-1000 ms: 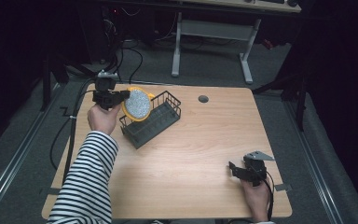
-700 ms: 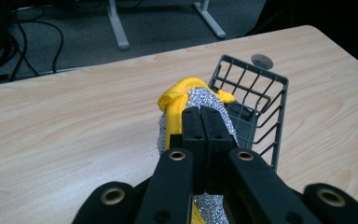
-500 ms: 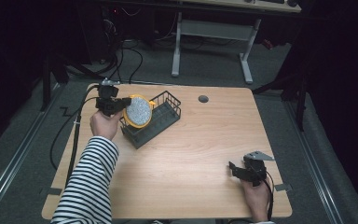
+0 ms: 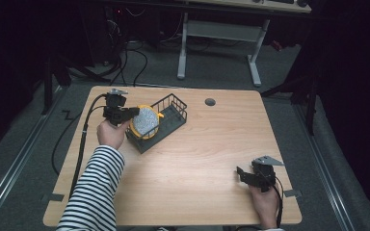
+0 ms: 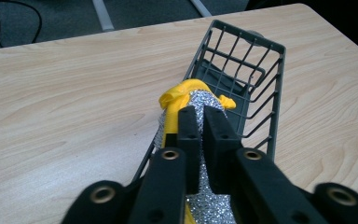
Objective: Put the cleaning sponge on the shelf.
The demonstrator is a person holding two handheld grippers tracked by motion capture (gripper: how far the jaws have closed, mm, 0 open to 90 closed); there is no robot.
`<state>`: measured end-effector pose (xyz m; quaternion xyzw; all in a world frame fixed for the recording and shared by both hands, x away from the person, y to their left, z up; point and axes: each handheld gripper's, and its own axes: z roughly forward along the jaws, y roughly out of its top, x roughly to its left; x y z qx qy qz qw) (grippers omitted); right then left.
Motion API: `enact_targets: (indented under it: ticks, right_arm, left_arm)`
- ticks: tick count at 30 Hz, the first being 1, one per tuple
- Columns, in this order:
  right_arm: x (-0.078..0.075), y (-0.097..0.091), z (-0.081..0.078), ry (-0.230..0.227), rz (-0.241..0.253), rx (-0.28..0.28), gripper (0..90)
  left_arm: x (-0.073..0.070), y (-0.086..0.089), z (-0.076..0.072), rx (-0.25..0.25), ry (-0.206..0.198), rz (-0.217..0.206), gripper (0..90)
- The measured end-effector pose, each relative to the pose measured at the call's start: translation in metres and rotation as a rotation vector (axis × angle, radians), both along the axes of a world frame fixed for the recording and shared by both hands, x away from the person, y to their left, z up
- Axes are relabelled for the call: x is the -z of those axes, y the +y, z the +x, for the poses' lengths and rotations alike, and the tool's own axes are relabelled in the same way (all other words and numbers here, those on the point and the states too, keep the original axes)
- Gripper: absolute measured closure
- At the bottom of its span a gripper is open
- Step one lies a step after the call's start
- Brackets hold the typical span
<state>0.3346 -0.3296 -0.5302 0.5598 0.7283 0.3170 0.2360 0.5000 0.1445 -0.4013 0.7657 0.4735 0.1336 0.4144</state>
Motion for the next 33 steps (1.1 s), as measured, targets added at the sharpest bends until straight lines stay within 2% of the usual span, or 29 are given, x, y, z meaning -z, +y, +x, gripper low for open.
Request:
enact_targets:
  ticks: [1,2,3,5,6,7,10,16,19,21,24,30,33]
  right_arm:
    - [0.0,0.0,0.0,0.0,0.002,0.0,29.9]
    - [0.0,0.0,0.0,0.0,0.002,0.0,29.9]
    - [0.0,0.0,0.0,-0.001,0.004,0.001,29.8]
    - [0.0,0.0,0.0,-0.001,0.005,0.001,29.8]
    - [0.0,0.0,0.0,-0.001,0.004,0.0,29.8]
    - [0.0,0.0,0.0,-0.001,0.004,0.0,29.8]
    - [0.0,0.0,0.0,-0.001,0.005,0.0,29.7]
    - [0.0,0.0,0.0,-0.001,0.004,0.0,29.7]
    - [0.0,0.0,0.0,0.0,0.002,-0.001,29.7]
    - [0.0,0.0,0.0,0.0,0.002,-0.001,29.7]
    - [0.0,0.0,0.0,0.0,0.001,-0.001,29.5]
    - [0.0,0.0,0.0,0.0,0.0,-0.001,29.6]
    - [0.0,0.0,0.0,0.0,0.0,-0.001,29.6]
  left_arm:
    - [-0.001,0.0,0.0,-0.003,0.0,-0.009,75.0]
    - [-0.002,0.0,-0.001,-0.004,0.002,-0.016,75.0]
    - [-0.004,0.001,-0.002,-0.01,0.003,-0.02,65.6]
    - [-0.005,0.001,-0.003,-0.015,-0.002,-0.012,62.5]
    - [-0.006,0.003,-0.004,-0.018,-0.004,-0.004,55.7]
    - [-0.008,0.004,-0.005,-0.023,-0.007,0.001,53.0]
    - [-0.012,0.01,-0.009,-0.036,-0.014,0.008,47.8]
    - [-0.018,0.019,-0.02,-0.04,-0.036,0.002,44.8]
    - [-0.018,0.025,-0.027,-0.048,-0.031,0.013,43.8]
    - [-0.018,0.027,-0.032,-0.052,-0.032,0.037,42.6]
    - [-0.019,0.031,-0.04,-0.054,-0.046,0.015,42.5]
    - [-0.018,0.04,-0.049,-0.067,-0.051,0.015,42.1]
    - [-0.018,0.046,-0.054,-0.08,-0.053,-0.004,42.0]
